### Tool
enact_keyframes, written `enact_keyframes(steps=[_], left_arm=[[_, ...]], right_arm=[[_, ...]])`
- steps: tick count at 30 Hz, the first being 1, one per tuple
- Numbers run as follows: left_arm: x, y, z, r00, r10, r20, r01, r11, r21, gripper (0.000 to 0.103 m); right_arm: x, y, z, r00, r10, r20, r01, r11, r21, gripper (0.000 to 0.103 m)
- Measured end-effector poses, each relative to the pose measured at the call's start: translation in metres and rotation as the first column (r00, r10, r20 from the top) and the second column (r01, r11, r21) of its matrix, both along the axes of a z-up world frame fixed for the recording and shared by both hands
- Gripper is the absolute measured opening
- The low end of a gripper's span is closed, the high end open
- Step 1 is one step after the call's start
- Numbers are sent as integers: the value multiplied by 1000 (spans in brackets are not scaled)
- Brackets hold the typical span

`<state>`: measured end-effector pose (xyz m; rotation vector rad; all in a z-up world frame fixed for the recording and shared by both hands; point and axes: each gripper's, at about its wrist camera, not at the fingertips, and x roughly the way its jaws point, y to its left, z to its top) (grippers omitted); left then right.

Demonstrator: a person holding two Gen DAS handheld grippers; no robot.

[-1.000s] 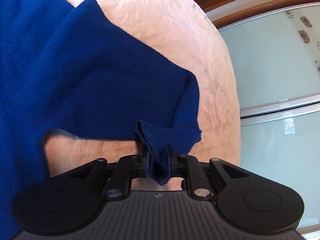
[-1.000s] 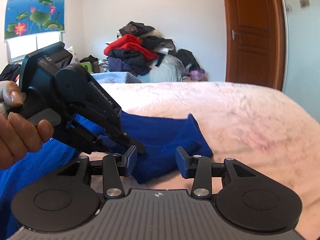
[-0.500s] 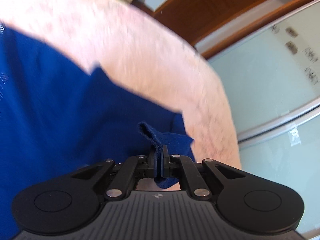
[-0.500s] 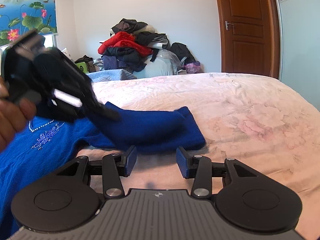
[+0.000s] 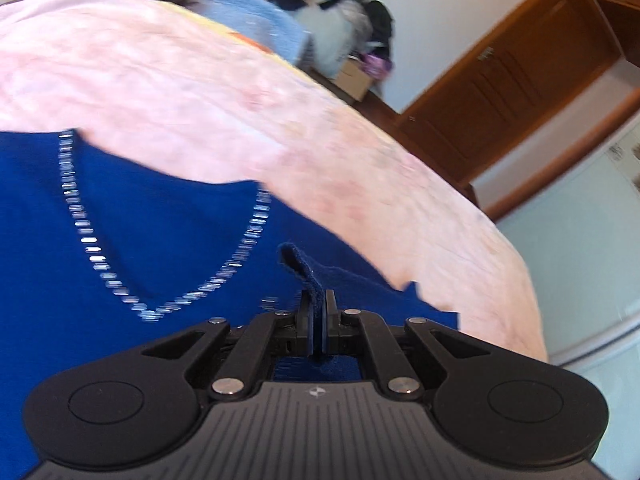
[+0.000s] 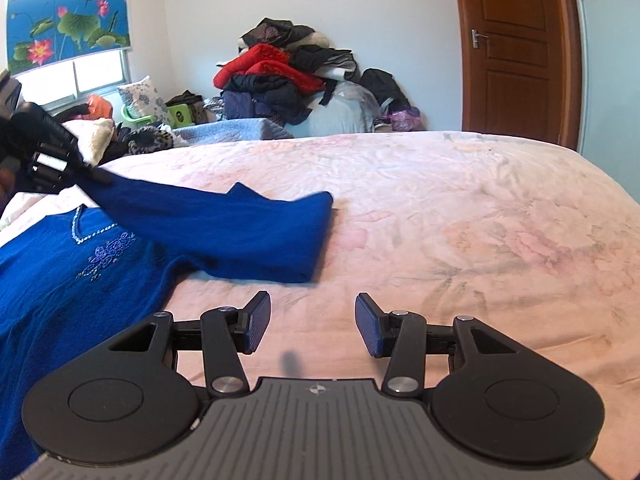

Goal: Fold small clothes
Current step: 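Carry the sleeve with the left tool across the sweater body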

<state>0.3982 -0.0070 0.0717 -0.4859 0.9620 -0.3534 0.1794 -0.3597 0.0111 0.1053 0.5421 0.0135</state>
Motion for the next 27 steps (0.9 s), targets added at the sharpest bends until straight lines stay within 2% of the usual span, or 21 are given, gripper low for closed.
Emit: enact_keyframes(steps=[3, 9, 16, 20, 27], left_arm=[[-5, 32, -8, 997, 78, -1, -78, 997, 28, 3], [-25, 91, -15, 979, 201, -21, -201, 980, 3, 3], [-47, 156, -16, 942, 333, -29, -333, 943, -6, 3], [-58, 185, -18, 925, 377, -36, -377, 926, 7, 3], [-61, 213, -27, 905, 421, -60, -421, 907, 13, 3]], right_arm=[[1, 4, 1, 1000, 12, -2, -12, 1000, -11, 54], [6, 16, 4, 999, 41, -14, -41, 999, -27, 55], [20, 37, 11, 994, 106, -18, -107, 993, -50, 55], [25, 47, 13, 990, 137, -19, -138, 989, -56, 61], [38, 62, 10, 982, 179, -59, -182, 982, -50, 61]])
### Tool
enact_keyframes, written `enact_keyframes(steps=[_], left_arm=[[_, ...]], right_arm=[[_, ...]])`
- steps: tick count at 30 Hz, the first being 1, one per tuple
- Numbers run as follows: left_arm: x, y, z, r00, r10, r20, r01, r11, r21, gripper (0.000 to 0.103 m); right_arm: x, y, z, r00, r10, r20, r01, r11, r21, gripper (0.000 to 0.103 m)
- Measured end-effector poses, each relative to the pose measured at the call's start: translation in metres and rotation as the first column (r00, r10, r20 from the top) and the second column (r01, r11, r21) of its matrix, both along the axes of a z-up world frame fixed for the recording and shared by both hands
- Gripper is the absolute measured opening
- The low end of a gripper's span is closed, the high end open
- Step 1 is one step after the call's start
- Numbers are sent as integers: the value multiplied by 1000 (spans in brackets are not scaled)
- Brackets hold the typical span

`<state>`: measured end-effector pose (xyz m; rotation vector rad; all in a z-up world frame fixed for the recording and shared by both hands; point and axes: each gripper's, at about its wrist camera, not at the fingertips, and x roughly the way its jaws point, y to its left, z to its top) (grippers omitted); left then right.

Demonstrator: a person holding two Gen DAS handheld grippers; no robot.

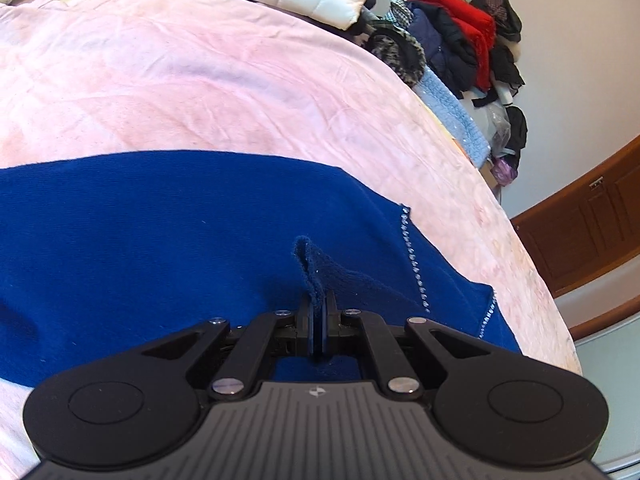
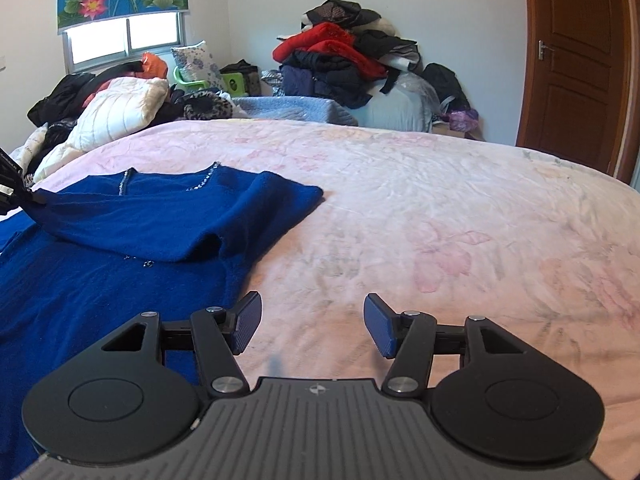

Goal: Fold small clothes
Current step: 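Carry the sleeve with the left tool across the sweater body, then lower the sleeve onto the sweater and open the left tool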

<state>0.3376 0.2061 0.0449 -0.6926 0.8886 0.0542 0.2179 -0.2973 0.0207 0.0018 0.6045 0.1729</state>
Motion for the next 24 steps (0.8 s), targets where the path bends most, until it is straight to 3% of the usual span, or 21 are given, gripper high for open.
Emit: enact_keyframes(steps=[8, 15, 20, 23, 24], left_arm=[[8, 24, 10, 1000, 0, 4, 0, 999, 51, 3], [40, 14, 2, 995, -77, -60, 85, 985, 147, 3], [36, 18, -5, 992, -97, -85, 109, 984, 139, 5], [31, 29, -7, 990, -85, -115, 100, 987, 126, 21], [28, 34, -7, 991, -70, -113, 84, 989, 124, 34]], right_arm=[[14, 11, 6, 999, 42, -19, -41, 999, 13, 64], [20, 30, 6, 995, 90, -41, -90, 996, 15, 65], [17, 37, 8, 992, 119, -41, -118, 993, 12, 68], [18, 39, 9, 991, 122, -51, -122, 992, 8, 68], [18, 41, 10, 991, 125, -51, -125, 992, 7, 68]])
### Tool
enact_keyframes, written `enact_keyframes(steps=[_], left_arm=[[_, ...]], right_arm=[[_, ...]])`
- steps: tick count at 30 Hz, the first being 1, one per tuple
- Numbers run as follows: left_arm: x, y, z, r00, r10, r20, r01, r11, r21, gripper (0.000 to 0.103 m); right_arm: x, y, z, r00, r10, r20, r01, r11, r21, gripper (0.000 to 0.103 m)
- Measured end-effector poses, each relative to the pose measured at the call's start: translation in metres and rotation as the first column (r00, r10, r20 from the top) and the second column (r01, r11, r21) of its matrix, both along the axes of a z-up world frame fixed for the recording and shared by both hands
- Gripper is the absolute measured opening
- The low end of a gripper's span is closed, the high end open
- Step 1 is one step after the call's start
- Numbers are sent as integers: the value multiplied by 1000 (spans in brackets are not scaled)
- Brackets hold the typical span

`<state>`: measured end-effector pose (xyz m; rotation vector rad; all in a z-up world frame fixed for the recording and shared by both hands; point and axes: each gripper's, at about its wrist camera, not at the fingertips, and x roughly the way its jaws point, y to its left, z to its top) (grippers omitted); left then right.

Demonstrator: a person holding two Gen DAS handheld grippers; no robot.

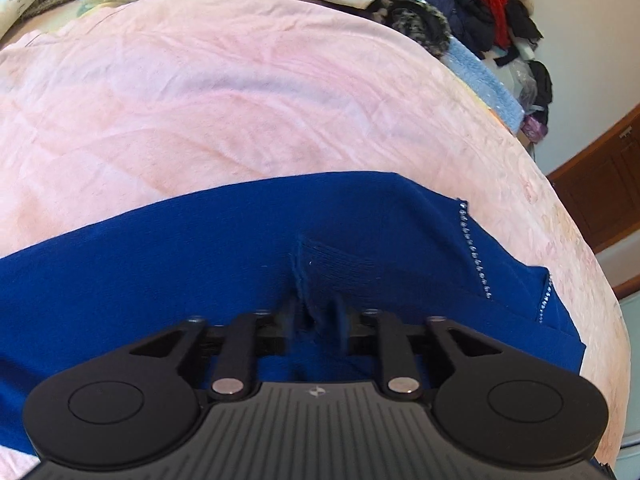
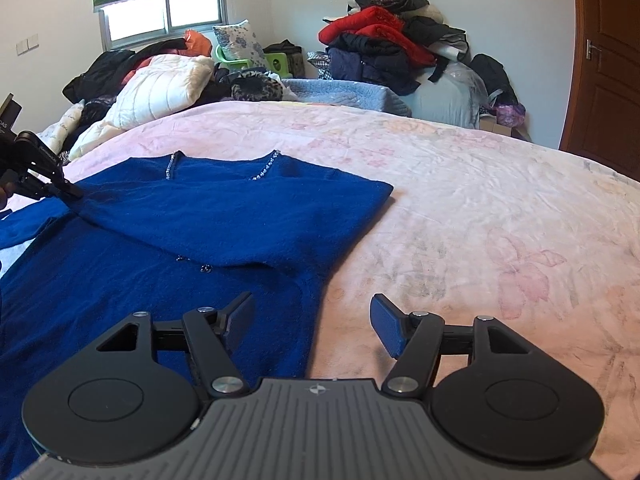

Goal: Fold small clothes
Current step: 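Lower the sleeve onto the sweater and open the left tool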

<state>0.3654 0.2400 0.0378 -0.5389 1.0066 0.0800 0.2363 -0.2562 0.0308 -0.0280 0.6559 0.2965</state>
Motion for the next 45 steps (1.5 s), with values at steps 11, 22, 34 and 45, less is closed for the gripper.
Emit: enact_keyframes(steps=[11, 22, 34, 45], left_arm=[[-28, -19, 41, 973, 15, 232, -11, 1000, -19, 53], [-10, -58, -21, 982, -36, 183, 44, 998, -39, 53], [-67, -48, 4, 957, 58, 283, -55, 998, -19, 57], [-174, 125, 66, 834, 456, 312, -529, 821, 215, 80]], right_arm=[[59, 33, 17, 996, 63, -58, -46, 967, 252, 69], [112, 84, -24, 980, 122, -156, -130, 991, -42, 72], [109, 99, -32, 985, 123, -120, -133, 988, -74, 99], [98, 93, -39, 994, 110, -21, -111, 993, -46, 100]])
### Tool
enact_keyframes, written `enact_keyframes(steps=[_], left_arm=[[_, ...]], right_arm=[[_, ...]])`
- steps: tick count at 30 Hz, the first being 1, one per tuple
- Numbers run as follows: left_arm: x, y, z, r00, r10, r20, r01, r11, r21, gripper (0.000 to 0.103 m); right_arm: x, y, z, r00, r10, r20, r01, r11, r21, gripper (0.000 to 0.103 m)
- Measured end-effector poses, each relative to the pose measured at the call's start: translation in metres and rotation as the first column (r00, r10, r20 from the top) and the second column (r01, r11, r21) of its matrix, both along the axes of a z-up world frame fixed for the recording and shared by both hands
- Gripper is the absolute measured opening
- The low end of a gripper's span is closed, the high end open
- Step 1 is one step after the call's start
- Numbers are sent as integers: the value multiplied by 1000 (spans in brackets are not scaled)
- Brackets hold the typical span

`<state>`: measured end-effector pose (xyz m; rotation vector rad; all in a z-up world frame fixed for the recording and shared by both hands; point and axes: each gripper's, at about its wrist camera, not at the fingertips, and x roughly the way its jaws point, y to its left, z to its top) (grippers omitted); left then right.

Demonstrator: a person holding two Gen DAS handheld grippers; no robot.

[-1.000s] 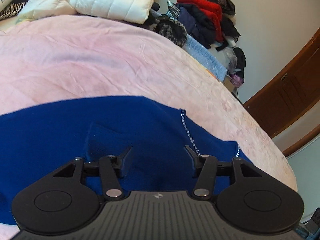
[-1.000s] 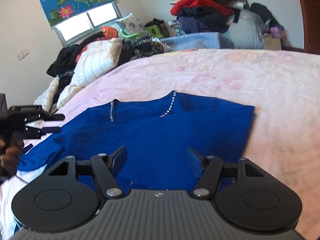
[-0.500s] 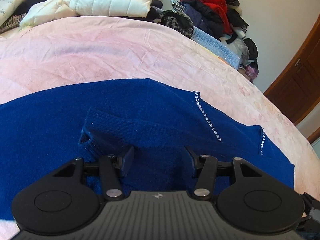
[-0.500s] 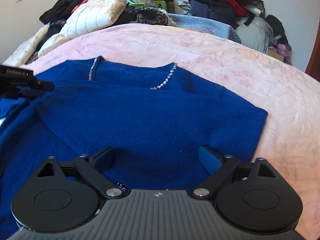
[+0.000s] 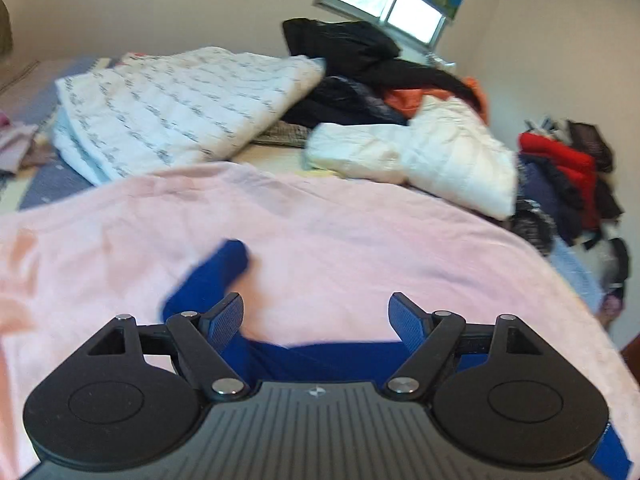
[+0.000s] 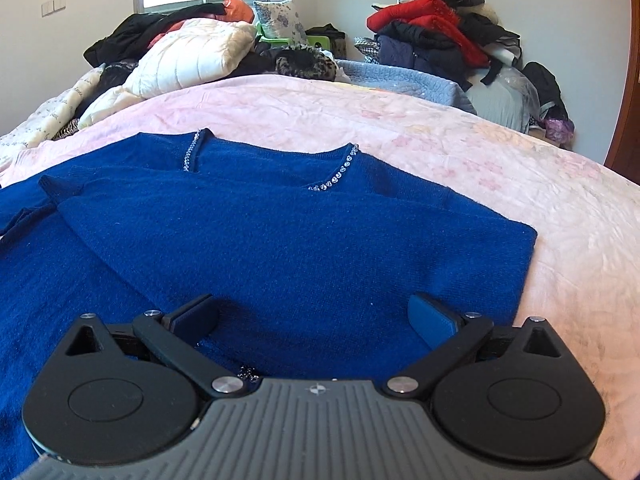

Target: Fold small clothes

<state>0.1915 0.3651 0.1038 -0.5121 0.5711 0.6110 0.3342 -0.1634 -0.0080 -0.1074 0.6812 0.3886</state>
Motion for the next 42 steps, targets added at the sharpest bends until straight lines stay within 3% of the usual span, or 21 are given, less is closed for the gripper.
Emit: enact_keyframes(steps=[2, 4, 7, 9, 11, 13, 14, 18, 22, 25, 27, 29, 30, 33, 35, 36, 38, 39, 40, 41, 42], left_arm=[[17, 30, 1, 996, 5, -93, -6, 1000, -11, 80], [40, 47, -4, 982, -67, -174, 64, 998, -21, 80], [69, 53, -29, 926, -78, -368, 105, 993, 53, 79], [77, 55, -45, 892, -64, -448, 117, 989, 90, 76], [80, 60, -58, 871, -56, -488, 114, 989, 90, 61], [79, 65, -70, 854, -78, -514, 120, 992, 48, 21], [78, 68, -76, 850, -85, -520, 117, 993, 28, 15], [66, 74, -71, 893, -48, -447, 76, 996, 45, 7], [56, 67, -33, 966, -87, -243, 92, 996, 10, 6], [54, 31, 7, 977, -209, -42, 210, 978, 11, 6], [52, -11, 34, 937, -338, 92, 335, 941, 49, 6], [49, -71, 52, 825, -531, 192, 517, 847, 123, 6], [47, -100, 54, 756, -620, 209, 600, 785, 156, 6], [50, -193, 33, 518, -847, 119, 826, 532, 188, 7], [52, -229, 10, 425, -902, 77, 896, 431, 104, 10], [52, -238, -1, 410, -908, 80, 909, 414, 47, 12], [45, -242, -18, 412, -903, 123, 911, 408, -57, 22], [39, -241, -25, 411, -900, 149, 911, 400, -95, 36], [32, -238, -29, 428, -887, 172, 903, 413, -118, 56], [24, -234, -33, 464, -866, 188, 885, 447, -128, 67], [12, -227, -37, 513, -832, 211, 859, 497, -125, 81]], right_arm=[[1, 0, 0, 1000, -2, 1, 2, 1000, 4, 100], [1, 1, 0, 1000, -3, 1, 3, 1000, 5, 99], [1, 2, 0, 1000, -5, 3, 5, 1000, 3, 99], [0, 2, 0, 1000, -6, 3, 6, 1000, 1, 99], [0, 2, 0, 1000, -6, 3, 6, 1000, 2, 99], [1, 1, 0, 1000, -6, 3, 6, 1000, 3, 99], [0, 1, 0, 1000, -6, 3, 6, 1000, 6, 99], [0, 1, 0, 1000, -6, 2, 6, 1000, 12, 99], [1, 0, 1, 1000, -6, 1, 6, 1000, 25, 99], [1, 0, 0, 1000, -7, 1, 7, 1000, 29, 99], [2, -1, 0, 1000, -7, 1, 7, 999, 33, 99], [2, -1, 1, 1000, -8, 0, 8, 999, 37, 99], [2, -1, 0, 1000, -9, 0, 9, 999, 38, 99], [2, -2, 0, 1000, -9, 0, 9, 999, 44, 99], [2, -4, 0, 1000, -10, -3, 10, 998, 60, 99], [2, -5, 1, 1000, -10, -4, 10, 998, 67, 99], [2, -6, 1, 1000, -10, -4, 11, 997, 76, 99], [2, -7, 1, 1000, -10, -5, 11, 997, 80, 99], [2, -8, 1, 1000, -10, -5, 11, 996, 86, 99], [2, -9, 1, 1000, -10, -6, 11, 995, 95, 99], [2, -10, 1, 1000, -11, -7, 11, 994, 107, 99]])
